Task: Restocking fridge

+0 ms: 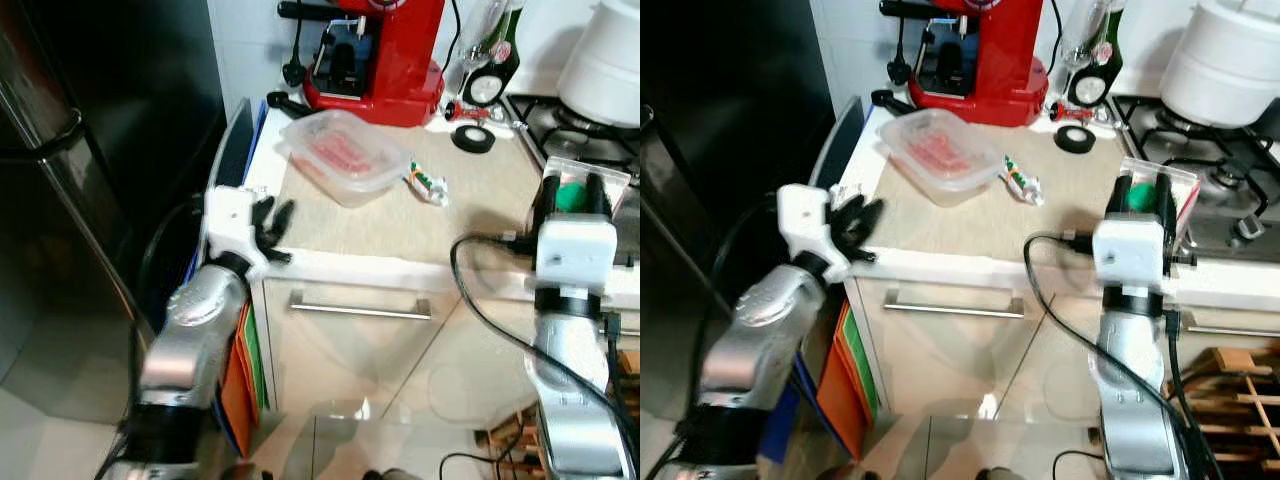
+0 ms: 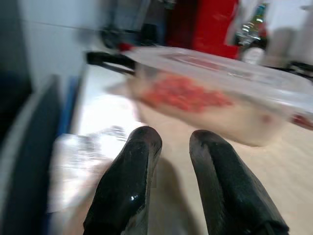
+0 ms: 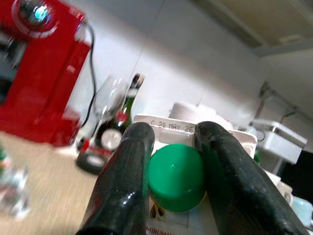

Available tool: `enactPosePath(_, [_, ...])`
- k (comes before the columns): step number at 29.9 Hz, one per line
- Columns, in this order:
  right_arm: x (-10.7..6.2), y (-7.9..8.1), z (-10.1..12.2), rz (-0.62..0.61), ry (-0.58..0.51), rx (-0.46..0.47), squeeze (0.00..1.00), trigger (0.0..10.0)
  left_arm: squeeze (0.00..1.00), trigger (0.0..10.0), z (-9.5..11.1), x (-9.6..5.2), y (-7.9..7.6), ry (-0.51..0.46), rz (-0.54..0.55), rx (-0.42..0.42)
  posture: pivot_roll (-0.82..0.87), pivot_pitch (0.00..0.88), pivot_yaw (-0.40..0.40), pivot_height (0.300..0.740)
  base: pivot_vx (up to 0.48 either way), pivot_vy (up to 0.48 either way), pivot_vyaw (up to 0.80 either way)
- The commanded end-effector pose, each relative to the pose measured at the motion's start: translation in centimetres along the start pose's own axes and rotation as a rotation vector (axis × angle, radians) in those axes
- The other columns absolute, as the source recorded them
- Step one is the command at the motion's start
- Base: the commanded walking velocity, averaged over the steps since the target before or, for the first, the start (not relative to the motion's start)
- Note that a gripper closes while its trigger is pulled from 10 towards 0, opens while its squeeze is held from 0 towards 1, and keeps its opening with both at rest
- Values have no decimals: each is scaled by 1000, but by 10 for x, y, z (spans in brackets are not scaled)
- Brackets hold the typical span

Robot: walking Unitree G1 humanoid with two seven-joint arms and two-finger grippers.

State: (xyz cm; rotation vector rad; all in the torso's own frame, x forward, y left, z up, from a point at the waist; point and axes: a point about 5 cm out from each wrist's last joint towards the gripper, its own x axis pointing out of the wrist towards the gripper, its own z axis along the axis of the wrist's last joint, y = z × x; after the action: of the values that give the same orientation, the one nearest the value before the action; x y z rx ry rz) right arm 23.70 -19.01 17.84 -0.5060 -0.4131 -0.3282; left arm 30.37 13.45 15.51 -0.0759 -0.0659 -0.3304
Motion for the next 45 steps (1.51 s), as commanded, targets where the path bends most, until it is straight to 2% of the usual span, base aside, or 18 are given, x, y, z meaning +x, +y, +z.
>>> enactPosePath(1, [1, 2, 4, -3, -4, 15, 0, 0, 0, 10000, 10, 1, -11, -52, -34, 36, 98, 0, -8, 730, 0, 0, 0])
enactPosePath(3, [4, 5, -2, -15, 31, 43, 0, 0, 0, 10000, 8, 3, -16, -45, -42, 43, 95, 0, -7, 730, 0, 0, 0])
enactPosePath(4, [9, 8, -14, -39, 127, 135, 0, 0, 0, 10000, 2, 7, -20, -22, -41, 37, 95, 0, -6, 730, 0, 0, 0])
enactPosePath(6, [11, 10, -17, -45, 154, 164, 0, 0, 0, 10000, -1, 9, -20, -12, -36, 37, 96, 0, -4, 730, 0, 0, 0])
enactPosePath(7, [15, 11, -21, -36, 181, 225, 0, 0, 0, 10000, -5, 10, -20, 0, -34, 36, 95, 0, -7, 730, 0, 0, 0])
enactPosePath(10, [16, 12, -24, -19, 203, 267, 0, 0, 0, 10000, -7, 8, -17, 9, -20, 36, 96, 0, -9, 730, 0, 0, 0])
enactPosePath(26, [21, 15, -19, 22, 163, 262, 0, 0, 0, 10000, 5, 13, -18, -46, 4, 63, 102, 0, -13, 730, 0, 0, 0])
enactPosePath(45, [25, 19, -19, 40, 151, 258, 0, 0, 0, 10000, 5, 17, -22, -49, -3, 72, 101, 0, -22, 730, -277, 0, 0])
